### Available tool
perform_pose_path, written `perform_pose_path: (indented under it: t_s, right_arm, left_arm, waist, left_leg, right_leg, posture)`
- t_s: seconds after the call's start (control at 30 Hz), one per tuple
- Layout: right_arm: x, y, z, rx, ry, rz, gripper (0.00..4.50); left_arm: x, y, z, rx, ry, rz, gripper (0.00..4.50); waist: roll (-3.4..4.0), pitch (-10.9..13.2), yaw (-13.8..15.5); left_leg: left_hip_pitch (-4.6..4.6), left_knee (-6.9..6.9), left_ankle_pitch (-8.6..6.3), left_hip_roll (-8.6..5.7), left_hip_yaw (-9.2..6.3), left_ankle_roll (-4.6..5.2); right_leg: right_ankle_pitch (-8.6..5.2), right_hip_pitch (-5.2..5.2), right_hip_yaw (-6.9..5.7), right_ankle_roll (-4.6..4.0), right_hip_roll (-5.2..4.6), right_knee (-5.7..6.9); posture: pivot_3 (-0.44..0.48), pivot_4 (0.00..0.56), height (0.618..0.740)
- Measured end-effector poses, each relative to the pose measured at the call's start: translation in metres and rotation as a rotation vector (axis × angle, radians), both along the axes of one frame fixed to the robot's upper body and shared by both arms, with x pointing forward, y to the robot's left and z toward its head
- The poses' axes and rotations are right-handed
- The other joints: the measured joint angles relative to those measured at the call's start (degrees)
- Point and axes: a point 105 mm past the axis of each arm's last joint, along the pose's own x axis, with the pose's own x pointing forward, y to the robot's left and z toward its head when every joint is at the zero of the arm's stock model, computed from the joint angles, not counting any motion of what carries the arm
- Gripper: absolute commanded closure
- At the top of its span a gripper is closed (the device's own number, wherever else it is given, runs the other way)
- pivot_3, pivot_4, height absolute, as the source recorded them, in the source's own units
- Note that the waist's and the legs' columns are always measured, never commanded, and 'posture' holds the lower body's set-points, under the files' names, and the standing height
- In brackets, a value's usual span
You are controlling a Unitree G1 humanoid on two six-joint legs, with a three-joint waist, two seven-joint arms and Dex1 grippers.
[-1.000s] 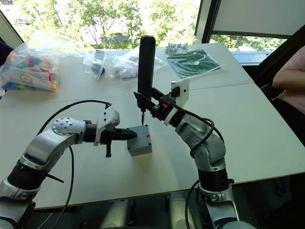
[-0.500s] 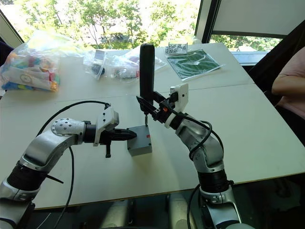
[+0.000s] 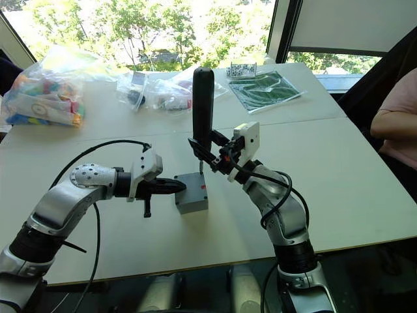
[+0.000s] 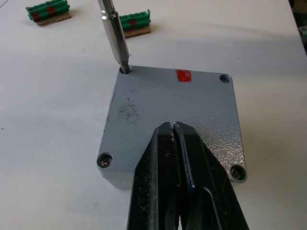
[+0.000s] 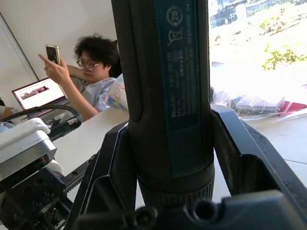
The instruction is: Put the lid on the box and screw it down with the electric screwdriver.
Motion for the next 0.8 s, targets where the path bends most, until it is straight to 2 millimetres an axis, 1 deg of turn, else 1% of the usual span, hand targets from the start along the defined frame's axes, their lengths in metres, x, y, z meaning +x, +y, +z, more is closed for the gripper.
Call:
perform_pose_path:
  t_s: [0.33,0.8]
  right_arm:
    - [0.003,-0.001,-0.007,-0.017,0.010,-0.023,2.65]
    - [-0.003,-0.001,-0.012,-0.049,-0.041,-0.034,2.65]
  left_arm:
    - [-0.002,0.000,-0.002,0.002,0.007,0.002,4.50]
    - [-0.006,-0.003,-0.004,-0.004,0.018,-0.003,4.50]
  waist:
    - [-0.05,-0.43,0.04]
    - [-0.07,-0.73,0.13]
  left_leg:
    - [0.01,0.00,0.00,-0.01,0.00,0.00]
    - [0.02,-0.02,-0.01,-0.02,-0.01,-0.01]
  right_leg:
    - [-0.01,0.02,0.00,0.00,-0.02,-0.02]
    - [-0.02,0.06,-0.02,0.02,-0.08,-0.11]
  posture:
    - [0.000,0.150,0.740]
    - [0.000,0.150,0.740]
